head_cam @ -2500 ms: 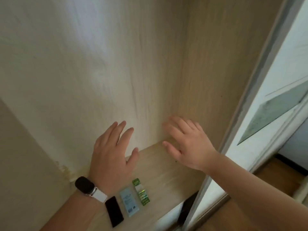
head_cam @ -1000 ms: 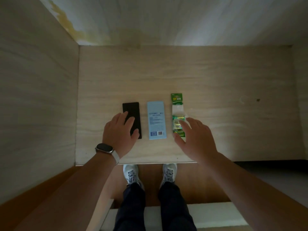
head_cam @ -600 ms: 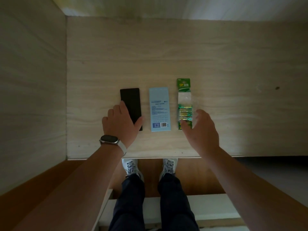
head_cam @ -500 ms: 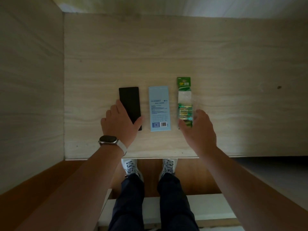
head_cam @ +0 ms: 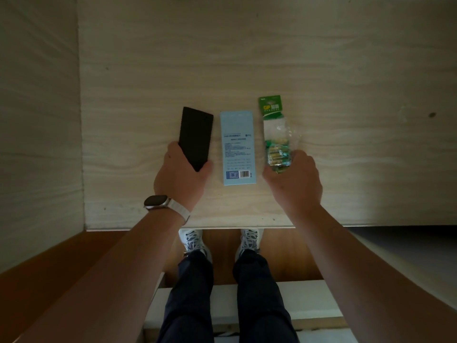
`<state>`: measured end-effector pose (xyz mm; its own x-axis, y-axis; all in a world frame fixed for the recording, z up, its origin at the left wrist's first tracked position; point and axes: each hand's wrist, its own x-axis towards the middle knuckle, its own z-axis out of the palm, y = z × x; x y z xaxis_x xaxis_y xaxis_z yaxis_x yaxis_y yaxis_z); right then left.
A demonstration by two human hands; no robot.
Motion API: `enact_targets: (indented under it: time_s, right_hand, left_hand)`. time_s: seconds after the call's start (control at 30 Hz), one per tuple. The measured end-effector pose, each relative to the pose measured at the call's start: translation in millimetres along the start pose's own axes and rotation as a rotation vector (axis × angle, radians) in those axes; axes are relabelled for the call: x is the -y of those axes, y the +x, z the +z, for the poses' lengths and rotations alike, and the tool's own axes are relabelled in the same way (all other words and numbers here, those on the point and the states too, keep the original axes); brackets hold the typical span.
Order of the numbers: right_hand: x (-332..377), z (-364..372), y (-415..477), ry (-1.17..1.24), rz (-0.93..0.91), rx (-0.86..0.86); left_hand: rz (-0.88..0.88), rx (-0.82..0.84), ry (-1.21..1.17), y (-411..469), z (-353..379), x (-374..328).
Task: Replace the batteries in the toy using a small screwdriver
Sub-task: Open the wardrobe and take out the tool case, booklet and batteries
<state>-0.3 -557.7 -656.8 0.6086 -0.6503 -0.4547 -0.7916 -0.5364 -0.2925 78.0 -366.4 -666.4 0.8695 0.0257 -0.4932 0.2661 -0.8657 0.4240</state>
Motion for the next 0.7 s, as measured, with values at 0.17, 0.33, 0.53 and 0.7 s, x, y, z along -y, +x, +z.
enact_targets:
  time_s: [0.17,0.33,0.53,0.7]
  right_hand:
    - [1,0,2,-0.011,0.0,0.004]
    - [3,1,7,0.091,0.064,0.052]
    - [-3,2,6,0.294,0.046,0.119]
    - [-8,-4,1,0.342,-0.004,0.158]
  left_hand:
    - [-0.02,-0.042,-0.077,-5,1,1]
    - [0.05,-0.045,-0.207,-6,-1,3]
    - [0.041,-0.026,-0.304,-10,-1,8]
    - [0.044,-0.017,-0.366,-14,-1,9]
